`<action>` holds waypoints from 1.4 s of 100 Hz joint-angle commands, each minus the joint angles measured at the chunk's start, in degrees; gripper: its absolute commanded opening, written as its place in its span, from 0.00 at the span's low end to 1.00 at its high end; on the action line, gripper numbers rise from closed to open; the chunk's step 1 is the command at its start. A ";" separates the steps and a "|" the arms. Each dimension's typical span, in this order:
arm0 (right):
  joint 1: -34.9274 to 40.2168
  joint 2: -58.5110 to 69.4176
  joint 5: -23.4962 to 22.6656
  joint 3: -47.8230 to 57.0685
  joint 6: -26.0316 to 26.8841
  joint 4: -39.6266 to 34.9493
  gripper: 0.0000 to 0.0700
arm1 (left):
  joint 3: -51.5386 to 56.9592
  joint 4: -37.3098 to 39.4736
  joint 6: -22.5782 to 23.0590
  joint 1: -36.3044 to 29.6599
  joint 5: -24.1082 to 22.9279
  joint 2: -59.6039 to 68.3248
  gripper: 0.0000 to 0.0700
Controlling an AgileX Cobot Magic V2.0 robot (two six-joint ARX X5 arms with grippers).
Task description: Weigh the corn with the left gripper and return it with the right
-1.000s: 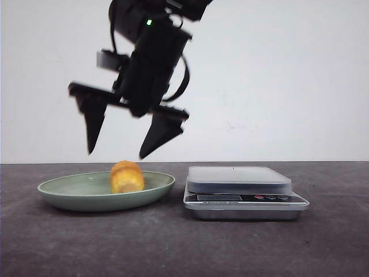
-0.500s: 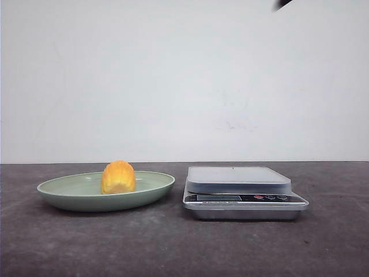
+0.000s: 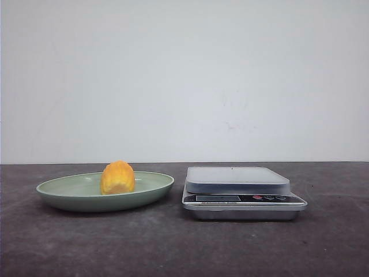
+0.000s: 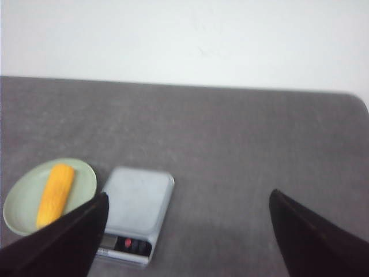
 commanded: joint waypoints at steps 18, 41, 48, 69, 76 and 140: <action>0.17 -14.64 0.59 -15.98 2.97 -0.13 0.80 | 0.37 -0.15 1.55 -0.22 1.75 -0.24 0.84; 0.17 -22.80 -0.37 -27.28 3.82 0.24 0.75 | -1.46 -0.15 2.08 -0.24 1.75 -0.24 0.68; 0.17 -23.30 0.59 -27.91 3.78 0.92 0.30 | -2.14 0.04 2.60 -0.26 1.73 -0.22 0.11; 0.17 -23.30 0.81 -27.89 2.69 4.48 0.01 | -2.51 1.53 3.52 -0.26 1.75 -0.24 0.00; 0.17 -23.30 0.57 -27.89 3.56 4.28 0.01 | -2.51 1.51 3.34 -0.26 1.75 -0.22 0.00; 0.17 -23.30 0.61 -27.87 3.56 4.59 0.01 | -2.54 1.46 3.41 -0.20 1.68 -0.24 0.00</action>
